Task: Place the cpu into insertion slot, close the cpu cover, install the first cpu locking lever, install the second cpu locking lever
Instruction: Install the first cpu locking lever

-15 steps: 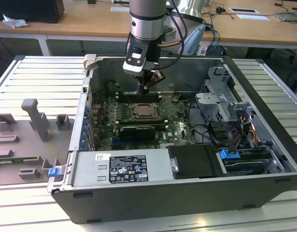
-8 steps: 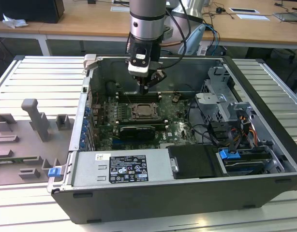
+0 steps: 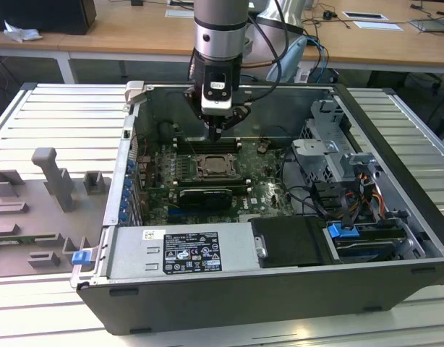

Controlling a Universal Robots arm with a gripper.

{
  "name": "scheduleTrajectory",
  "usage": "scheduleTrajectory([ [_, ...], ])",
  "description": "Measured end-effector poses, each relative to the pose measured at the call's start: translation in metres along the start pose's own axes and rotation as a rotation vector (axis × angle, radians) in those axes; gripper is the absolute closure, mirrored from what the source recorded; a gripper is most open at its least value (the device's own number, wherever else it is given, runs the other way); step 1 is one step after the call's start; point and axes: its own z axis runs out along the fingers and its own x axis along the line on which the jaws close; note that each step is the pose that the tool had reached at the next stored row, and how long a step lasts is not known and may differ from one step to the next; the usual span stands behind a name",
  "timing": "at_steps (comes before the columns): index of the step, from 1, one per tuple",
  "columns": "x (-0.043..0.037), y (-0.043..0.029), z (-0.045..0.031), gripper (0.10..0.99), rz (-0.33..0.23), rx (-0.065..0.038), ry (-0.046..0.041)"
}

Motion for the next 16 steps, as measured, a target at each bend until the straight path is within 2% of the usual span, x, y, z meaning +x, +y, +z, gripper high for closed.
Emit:
scheduleTrajectory([
  [13,0.0001,0.0000,0.0000,0.980,-0.121,0.001,0.0045],
  [16,0.0000,0.0000,0.0000,0.980,-0.180,0.001,0.0066],
])
